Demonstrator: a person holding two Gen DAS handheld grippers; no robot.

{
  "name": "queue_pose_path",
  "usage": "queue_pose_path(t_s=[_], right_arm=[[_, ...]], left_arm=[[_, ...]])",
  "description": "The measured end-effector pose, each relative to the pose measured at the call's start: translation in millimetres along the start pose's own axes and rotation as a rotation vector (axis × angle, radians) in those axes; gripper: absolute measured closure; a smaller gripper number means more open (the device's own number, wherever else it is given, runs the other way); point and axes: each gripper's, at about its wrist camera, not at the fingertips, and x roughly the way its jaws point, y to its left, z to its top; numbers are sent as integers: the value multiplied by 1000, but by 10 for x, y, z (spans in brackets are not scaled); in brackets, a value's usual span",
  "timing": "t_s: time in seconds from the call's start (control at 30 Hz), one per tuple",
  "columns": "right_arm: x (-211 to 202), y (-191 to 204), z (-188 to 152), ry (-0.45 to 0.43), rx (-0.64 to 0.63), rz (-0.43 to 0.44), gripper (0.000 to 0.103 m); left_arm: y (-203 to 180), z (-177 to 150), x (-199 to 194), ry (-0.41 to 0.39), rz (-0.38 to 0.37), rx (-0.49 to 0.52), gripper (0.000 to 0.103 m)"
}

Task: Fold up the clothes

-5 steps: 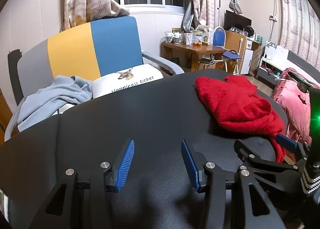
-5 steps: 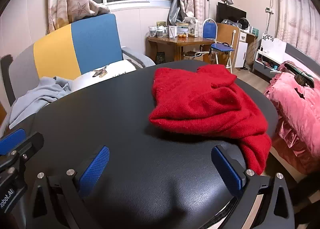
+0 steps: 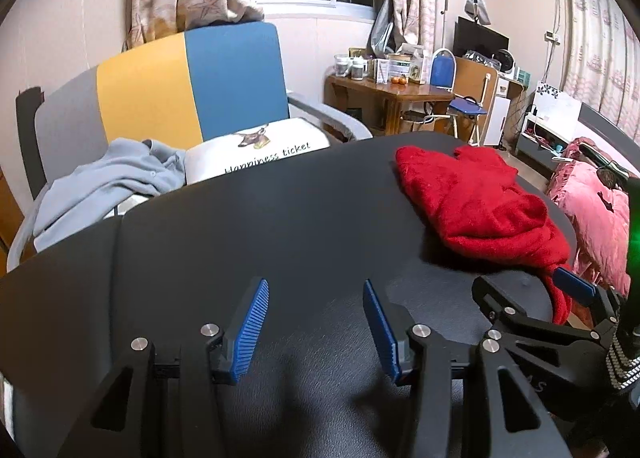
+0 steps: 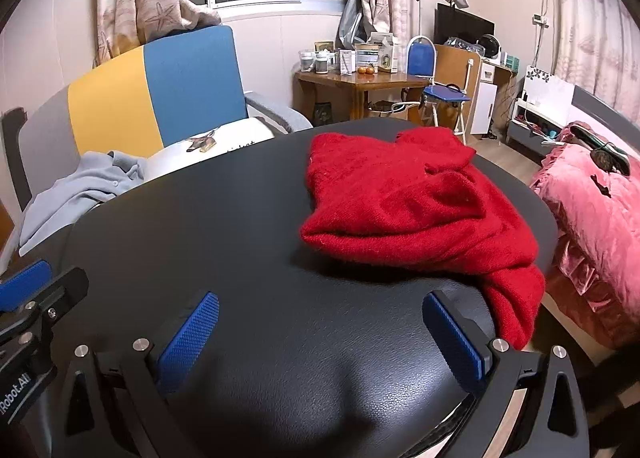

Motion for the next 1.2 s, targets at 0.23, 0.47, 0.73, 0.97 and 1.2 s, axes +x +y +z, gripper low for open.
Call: queue_pose_path(t_s=[0.23,0.47,0.73,0.97,1.2], right_arm=[[29,27,-21,26,-18,11,0],[188,-138,-67,9,-13,98,0],[890,-650,477,35,-35,80,0],[1543,-535,633,234,133,187,0],[1161,783,105,248,-187,411,0]], left_arm=[[86,-96,103,79,-30,-25,51],[523,-514,349,207,-134,-146,51],[1322,-880,440,268,-86,-324,51],[1689,-1049,302,244,-9,-369,51],[1889,-1093,86,209,49,-368,51]])
